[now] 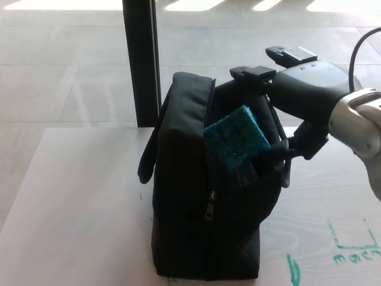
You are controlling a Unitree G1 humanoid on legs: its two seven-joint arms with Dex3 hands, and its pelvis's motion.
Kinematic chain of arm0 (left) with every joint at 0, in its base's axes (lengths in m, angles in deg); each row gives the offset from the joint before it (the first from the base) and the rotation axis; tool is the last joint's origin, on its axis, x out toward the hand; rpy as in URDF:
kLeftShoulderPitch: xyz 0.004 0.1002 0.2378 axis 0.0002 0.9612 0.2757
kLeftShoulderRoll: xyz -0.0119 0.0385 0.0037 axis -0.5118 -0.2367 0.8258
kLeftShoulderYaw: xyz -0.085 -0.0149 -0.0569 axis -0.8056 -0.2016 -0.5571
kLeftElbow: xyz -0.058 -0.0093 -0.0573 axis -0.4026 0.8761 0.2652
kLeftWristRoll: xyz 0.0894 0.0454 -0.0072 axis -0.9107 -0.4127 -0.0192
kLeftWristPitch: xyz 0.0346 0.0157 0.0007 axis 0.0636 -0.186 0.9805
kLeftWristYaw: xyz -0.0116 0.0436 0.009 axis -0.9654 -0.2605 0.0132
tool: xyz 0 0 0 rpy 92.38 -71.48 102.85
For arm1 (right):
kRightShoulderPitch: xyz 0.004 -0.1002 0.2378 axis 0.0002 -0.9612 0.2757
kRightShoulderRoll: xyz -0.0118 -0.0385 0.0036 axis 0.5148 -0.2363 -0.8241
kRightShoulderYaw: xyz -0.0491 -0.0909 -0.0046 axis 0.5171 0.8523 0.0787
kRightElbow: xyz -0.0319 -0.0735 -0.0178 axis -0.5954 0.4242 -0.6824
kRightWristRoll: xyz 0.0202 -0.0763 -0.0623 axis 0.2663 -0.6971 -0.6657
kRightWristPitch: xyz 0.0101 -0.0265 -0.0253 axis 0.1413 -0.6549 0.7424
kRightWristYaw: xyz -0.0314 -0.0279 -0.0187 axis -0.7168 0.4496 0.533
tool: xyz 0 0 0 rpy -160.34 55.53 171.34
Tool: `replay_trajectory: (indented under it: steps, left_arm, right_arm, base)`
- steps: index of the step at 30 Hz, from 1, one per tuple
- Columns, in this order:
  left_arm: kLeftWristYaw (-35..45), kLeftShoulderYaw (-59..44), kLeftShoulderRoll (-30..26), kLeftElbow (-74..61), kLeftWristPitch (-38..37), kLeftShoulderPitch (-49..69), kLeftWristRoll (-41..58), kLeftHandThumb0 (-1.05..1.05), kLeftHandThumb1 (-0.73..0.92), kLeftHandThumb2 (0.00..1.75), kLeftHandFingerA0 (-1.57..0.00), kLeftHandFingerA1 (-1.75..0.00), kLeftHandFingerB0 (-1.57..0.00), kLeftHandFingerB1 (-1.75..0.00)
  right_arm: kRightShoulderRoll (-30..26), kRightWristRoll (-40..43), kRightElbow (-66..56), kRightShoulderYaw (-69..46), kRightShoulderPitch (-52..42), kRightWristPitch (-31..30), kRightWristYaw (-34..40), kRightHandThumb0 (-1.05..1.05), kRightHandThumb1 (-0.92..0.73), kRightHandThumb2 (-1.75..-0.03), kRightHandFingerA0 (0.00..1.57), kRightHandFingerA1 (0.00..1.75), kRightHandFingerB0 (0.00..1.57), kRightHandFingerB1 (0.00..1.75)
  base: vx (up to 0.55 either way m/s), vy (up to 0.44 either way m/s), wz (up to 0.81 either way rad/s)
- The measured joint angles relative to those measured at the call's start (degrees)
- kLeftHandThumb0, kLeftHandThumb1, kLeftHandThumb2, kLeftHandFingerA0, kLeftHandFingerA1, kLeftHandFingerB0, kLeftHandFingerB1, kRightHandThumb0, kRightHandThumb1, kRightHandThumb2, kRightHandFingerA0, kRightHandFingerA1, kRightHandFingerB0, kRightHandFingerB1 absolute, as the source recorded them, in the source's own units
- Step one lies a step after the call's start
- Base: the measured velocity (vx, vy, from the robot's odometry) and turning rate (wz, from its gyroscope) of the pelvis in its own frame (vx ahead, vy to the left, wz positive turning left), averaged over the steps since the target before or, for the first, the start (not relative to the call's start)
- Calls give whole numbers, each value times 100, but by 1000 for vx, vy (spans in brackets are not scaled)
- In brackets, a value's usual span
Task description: The robot uses its right hand to pick up the cube kept on the middle of the desk and put it inside the bag next to it
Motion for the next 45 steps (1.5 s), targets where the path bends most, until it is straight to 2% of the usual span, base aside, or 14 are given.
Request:
replay_trajectory:
  steps: [13,15,16,19,20,27,28,31,34,35,36,42,43,45]
  left_arm:
    - [-1,28,2,3,1,20,4,-67,47,80,-9,-52,-21,-49]
    - [-1,38,3,3,1,15,4,-67,47,81,-9,-52,-21,-49]
    - [0,46,3,2,1,11,4,-65,48,80,-8,-52,-20,-49]
    - [0,63,4,-13,2,11,5,-63,49,80,-8,-51,-21,-49]
    - [0,66,3,-16,2,11,6,-63,49,80,-9,-52,-21,-49]
    - [-5,74,3,-24,2,6,6,-64,47,80,-10,-52,-22,-50]
    - [-9,74,3,-25,2,5,5,-65,47,80,-10,-52,-23,-50]
    - [-13,71,3,-40,2,9,5,-65,47,80,-9,-52,-23,-50]
    - [-12,66,3,-56,2,28,6,-67,46,80,-9,-52,-23,-50]
    - [-11,66,4,-36,-4,19,6,-67,46,80,-8,-52,-21,-49]
    - [-9,72,11,-9,-18,-7,7,-68,46,80,-9,-52,-21,-50]
    - [-9,76,17,5,-21,7,8,-68,46,80,-10,-53,-23,-50]
    - [-8,77,20,5,-21,6,8,-67,46,80,-8,-53,-22,-50]
    - [-5,78,25,5,-22,4,12,-66,45,79,-8,-53,-22,-50]
  right_arm:
    - [326,-99,467,345,1328,-464,-907,-87,-45,-90,0,29,0,0]
    - [313,-88,594,368,1591,-464,-1069,-82,-44,-85,0,24,0,10]
    - [299,-78,651,377,1706,-461,-1144,-77,-47,-81,0,14,8,31]
    - [244,-38,828,393,2020,-443,-1364,-80,-46,-74,0,1,14,40]
    - [208,-9,915,393,2148,-428,-1466,-64,-45,-54,0,6,10,39]
    - [-139,176,1503,395,2794,-129,-2045,-58,-43,-65,0,3,11,45]
    - [-203,230,1609,372,2880,-63,-2122,-80,-41,-73,0,11,12,47]
    - [-396,393,1843,210,3071,82,-2274,-70,-54,-57,0,16,15,41]
    - [-491,520,1913,32,3087,136,-2349,-74,-59,-58,0,19,14,39]
    - [-537,562,1909,-25,3073,149,-2364,-87,-51,-84,0,6,12,36]
    - [-695,639,1751,-235,2905,154,-2361,-80,-49,-86,0,16,6,35]
    - [-1195,833,1188,-1093,1788,160,-2286,-67,-50,-86,0,27,9,34]
    - [-1246,861,1083,-1256,1582,158,-2272,-60,-66,-63,4,25,12,24]
    - [-1325,901,929,-1547,1185,160,-2241,-60,-46,-83,0,30,8,34]
  base:
    - [0,0,0]
    - [0,0,0]
    - [0,0,0]
    - [0,0,0]
    - [0,0,0]
    - [0,0,0]
    - [0,0,0]
    - [0,0,0]
    - [0,0,0]
    - [0,0,0]
    - [0,0,0]
    - [0,0,0]
    - [0,0,0]
    - [0,0,0]
